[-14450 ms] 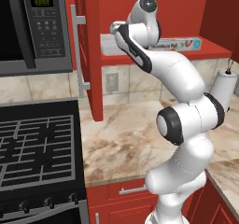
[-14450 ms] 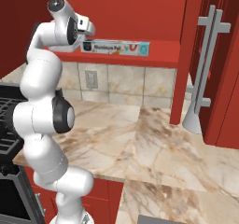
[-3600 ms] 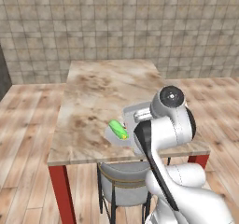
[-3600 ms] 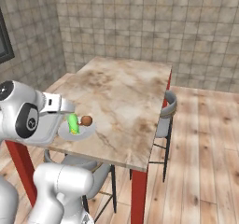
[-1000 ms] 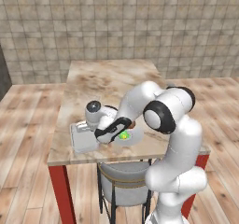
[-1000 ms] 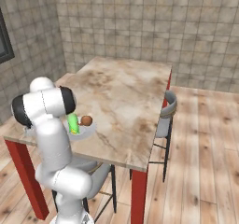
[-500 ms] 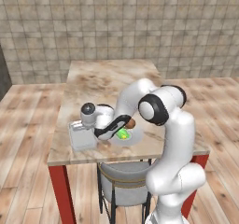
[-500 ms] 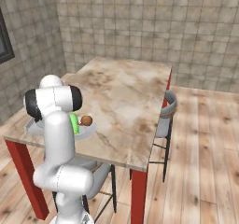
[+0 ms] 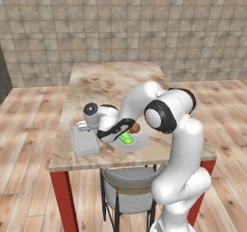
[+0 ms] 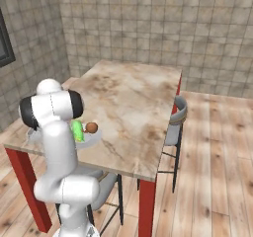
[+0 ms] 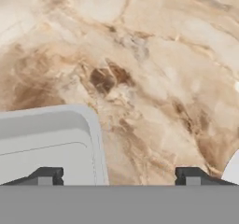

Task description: Retrieve the tupperware and aluminum foil from the cabinet and place them on the dining counter near the plate with corn and onion to prepare for storing leftovers.

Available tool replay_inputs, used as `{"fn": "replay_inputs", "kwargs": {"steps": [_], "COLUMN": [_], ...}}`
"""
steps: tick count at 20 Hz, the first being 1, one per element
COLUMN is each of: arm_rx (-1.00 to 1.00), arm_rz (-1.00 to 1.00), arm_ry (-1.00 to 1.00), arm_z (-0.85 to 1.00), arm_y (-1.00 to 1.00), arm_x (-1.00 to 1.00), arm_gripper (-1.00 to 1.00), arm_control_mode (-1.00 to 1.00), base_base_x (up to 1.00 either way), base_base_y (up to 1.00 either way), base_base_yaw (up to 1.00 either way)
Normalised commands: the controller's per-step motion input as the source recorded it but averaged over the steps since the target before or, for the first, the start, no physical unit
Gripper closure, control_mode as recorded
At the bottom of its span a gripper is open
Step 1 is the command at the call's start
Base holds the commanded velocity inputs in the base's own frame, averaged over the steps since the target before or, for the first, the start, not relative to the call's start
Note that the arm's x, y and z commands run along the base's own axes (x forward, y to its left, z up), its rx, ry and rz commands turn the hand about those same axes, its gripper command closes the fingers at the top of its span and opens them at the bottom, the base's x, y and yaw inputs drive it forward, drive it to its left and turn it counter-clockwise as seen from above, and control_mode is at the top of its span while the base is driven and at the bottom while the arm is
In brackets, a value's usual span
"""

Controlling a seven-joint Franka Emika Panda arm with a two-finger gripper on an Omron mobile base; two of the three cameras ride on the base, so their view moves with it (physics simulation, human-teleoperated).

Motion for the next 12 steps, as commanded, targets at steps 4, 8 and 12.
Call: {"fn": "replay_inputs", "kwargs": {"steps": [4, 8, 12], "arm_rx": [0.00, 0.01, 0.01], "arm_rz": [-0.07, -0.05, -0.01], "arm_ry": [-0.07, -0.10, -0.13], "arm_z": [0.49, 0.57, 0.80], "arm_y": [-0.50, -0.57, -0.46], "arm_x": [-0.64, -0.72, -0.80], "arm_gripper": [-1.00, -1.00, -1.00], "arm_control_mode": [-1.00, -1.00, -1.00], "base_base_x": [0.00, 0.00, 0.00], "base_base_y": [0.00, 0.00, 0.00], "base_base_yaw": [0.00, 0.00, 0.00]}}
